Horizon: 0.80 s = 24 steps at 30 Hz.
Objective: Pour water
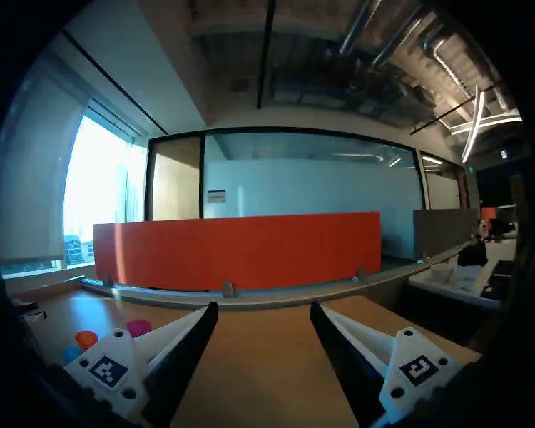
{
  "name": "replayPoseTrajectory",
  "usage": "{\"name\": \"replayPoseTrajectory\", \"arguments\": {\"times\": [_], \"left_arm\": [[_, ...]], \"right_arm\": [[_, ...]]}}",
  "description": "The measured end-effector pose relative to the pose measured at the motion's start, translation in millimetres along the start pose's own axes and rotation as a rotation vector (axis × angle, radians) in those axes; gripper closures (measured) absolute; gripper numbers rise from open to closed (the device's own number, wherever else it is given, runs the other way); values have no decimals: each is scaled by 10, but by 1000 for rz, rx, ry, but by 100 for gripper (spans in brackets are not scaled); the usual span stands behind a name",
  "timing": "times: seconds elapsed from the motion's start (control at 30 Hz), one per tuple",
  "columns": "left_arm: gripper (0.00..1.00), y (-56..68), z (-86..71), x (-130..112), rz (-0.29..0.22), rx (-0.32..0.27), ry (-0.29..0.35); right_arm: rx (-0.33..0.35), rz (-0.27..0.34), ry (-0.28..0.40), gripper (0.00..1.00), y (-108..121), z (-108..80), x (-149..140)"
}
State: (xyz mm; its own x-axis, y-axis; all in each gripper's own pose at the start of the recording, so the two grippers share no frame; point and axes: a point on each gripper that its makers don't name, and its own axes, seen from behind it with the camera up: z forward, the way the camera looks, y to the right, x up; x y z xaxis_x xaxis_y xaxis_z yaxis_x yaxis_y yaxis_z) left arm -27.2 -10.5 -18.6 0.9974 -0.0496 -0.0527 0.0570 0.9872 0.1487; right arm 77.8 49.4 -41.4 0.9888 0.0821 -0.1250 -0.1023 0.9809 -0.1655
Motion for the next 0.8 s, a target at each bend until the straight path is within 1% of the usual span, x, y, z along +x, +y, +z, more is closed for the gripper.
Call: {"name": "replayPoseTrajectory", "arguments": {"times": [0.27, 0.4, 0.57, 0.8], "left_arm": [[7, 14, -6, 4, -1, -13, 3], [7, 16, -1, 5, 1, -13, 3], [7, 17, -2, 10, 2, -13, 3], [7, 11, -2, 9, 1, -13, 3]], "right_arm": [[4, -1, 9, 0, 7, -22, 15], [4, 5, 6, 0, 44, -32, -11], [4, 11, 18, 0, 95, -47, 0], [21, -7, 47, 0, 72, -83, 38]]}}
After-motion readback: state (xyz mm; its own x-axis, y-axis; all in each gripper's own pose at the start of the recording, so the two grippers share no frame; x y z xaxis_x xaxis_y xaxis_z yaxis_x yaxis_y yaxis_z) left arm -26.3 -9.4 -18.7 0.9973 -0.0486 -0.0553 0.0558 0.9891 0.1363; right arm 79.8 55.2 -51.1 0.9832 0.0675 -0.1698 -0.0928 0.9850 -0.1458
